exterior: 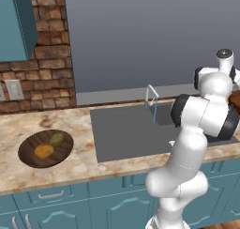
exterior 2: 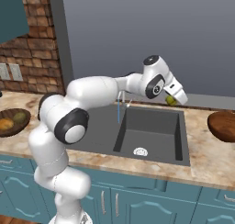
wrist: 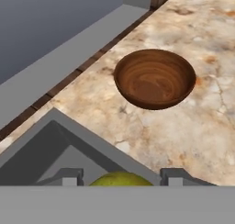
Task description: Pick the potatos from the sink and place them in one bowl. Place the pear in the other bowl. Then turn off the sink faucet.
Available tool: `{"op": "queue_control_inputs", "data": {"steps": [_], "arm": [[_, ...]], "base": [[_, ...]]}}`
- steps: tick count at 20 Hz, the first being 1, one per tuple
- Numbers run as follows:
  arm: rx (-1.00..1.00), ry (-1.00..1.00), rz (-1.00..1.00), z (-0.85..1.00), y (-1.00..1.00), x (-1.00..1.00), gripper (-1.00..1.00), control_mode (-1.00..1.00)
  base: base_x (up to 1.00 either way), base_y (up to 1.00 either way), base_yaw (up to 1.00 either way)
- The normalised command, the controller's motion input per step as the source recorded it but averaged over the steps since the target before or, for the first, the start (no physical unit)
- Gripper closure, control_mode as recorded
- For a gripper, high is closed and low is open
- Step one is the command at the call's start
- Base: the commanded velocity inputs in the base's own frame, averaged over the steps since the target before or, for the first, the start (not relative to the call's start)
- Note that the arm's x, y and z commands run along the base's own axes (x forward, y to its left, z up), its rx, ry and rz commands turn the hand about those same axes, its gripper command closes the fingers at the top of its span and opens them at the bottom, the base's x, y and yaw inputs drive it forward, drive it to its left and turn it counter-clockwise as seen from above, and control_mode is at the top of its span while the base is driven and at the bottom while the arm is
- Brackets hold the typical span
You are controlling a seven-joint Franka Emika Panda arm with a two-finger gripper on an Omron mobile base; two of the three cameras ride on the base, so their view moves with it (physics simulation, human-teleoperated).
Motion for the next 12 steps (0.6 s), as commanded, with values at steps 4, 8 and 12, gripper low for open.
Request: {"op": "queue_control_inputs", "data": {"steps": [4,8,12], "arm": [[0.0,0.0,-0.06,0.0,-0.35,-0.09,1.0,-1.0],[0.0,-0.01,-0.05,0.0,-0.38,-0.05,1.0,-1.0],[0.0,0.0,-0.05,0.0,-0.33,-0.01,1.0,-1.0]], "base": [[0.0,0.0,0.0],[0.0,0.0,0.0],[0.0,0.0,0.0]]}}
